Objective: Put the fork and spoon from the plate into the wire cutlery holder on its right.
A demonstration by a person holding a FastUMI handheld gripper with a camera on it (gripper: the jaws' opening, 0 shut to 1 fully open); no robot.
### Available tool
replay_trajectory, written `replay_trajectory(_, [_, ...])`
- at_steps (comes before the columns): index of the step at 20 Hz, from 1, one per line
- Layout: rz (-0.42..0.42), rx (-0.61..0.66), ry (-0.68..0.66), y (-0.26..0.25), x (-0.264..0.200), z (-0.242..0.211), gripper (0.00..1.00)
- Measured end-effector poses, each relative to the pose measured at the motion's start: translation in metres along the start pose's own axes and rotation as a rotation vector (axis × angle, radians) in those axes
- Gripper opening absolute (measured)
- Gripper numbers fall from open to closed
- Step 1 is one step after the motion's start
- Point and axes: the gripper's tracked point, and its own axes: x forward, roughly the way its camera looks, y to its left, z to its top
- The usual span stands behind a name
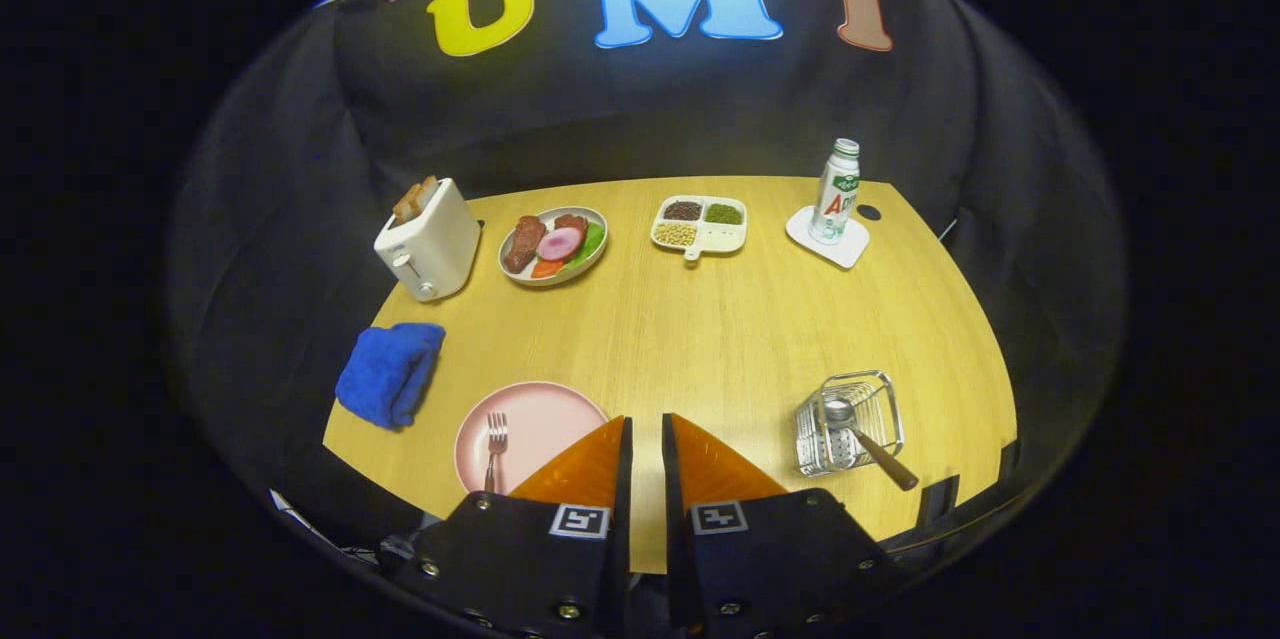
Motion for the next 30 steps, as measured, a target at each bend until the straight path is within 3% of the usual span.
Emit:
replay_trajectory(10, [0.12, -0.07, 0.049, 0.079, 0.028, -0.015, 0.16])
replay_trajectory(17, [0.183, -0.12, 0.165, 0.116, 0.057, -0.056, 0.16])
replay_trajectory(30, [0.211, -0.142, 0.377, 0.153, 0.097, -0.134, 0.19])
